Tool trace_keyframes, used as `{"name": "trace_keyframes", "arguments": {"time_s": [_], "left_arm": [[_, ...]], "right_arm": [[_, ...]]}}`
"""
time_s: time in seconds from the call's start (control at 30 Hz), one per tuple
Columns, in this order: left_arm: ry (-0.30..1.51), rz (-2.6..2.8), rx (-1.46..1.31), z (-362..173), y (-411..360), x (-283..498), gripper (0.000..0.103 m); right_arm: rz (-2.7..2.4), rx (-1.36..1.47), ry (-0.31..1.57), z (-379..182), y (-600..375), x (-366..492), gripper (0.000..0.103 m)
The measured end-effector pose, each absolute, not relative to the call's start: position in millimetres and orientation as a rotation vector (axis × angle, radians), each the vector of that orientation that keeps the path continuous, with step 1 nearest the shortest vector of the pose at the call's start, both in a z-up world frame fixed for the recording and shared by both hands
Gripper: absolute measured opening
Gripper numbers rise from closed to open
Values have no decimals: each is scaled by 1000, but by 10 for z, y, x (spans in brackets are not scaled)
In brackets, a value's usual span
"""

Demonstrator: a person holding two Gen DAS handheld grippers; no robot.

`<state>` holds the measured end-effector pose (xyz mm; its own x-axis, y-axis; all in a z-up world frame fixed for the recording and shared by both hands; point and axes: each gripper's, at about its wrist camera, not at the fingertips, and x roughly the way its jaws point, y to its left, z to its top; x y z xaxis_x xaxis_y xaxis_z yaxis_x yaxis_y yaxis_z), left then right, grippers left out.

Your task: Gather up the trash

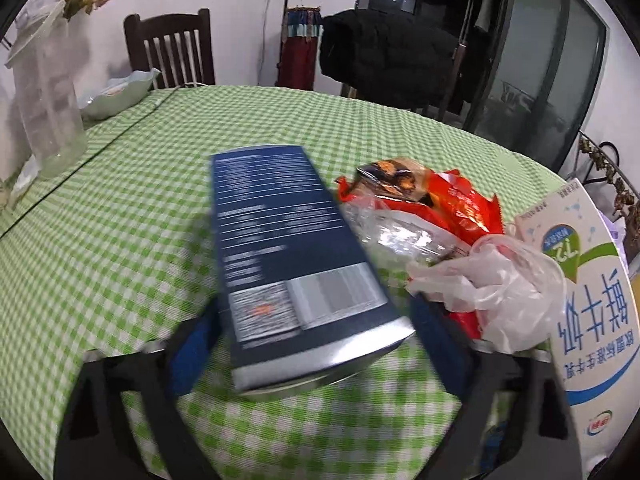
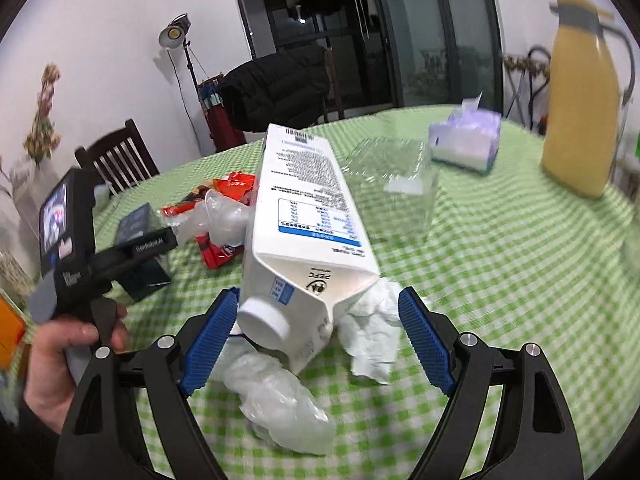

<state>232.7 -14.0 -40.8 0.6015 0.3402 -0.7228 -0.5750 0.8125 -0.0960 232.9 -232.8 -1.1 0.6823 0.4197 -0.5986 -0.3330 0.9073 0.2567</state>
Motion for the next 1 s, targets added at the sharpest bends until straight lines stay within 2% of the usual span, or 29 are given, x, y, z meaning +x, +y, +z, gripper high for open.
{"name": "trace_keyframes", "arguments": {"time_s": [0.17, 0.3, 0.33, 0.4, 0.53, 1.0], "left_arm": [[721, 563, -353, -320, -91, 2294, 70], [598, 564, -340, -97, -130, 2118, 66], [570, 557, -343, -37, -136, 2082, 66], [536, 521, -374, 38, -130, 2010, 65], [507, 497, -381, 97, -121, 1937, 65], [295, 570, -427, 338, -147, 1673, 64]], "right_arm": [[476, 204, 768, -124, -2317, 2435, 79], [489, 264, 784, -170, -2329, 2515, 79], [489, 284, 773, -149, -2341, 2528, 79], [492, 301, 770, -115, -2346, 2549, 71], [490, 335, 766, -45, -2368, 2583, 69], [443, 287, 463, 932, -2955, 2009, 68]]}}
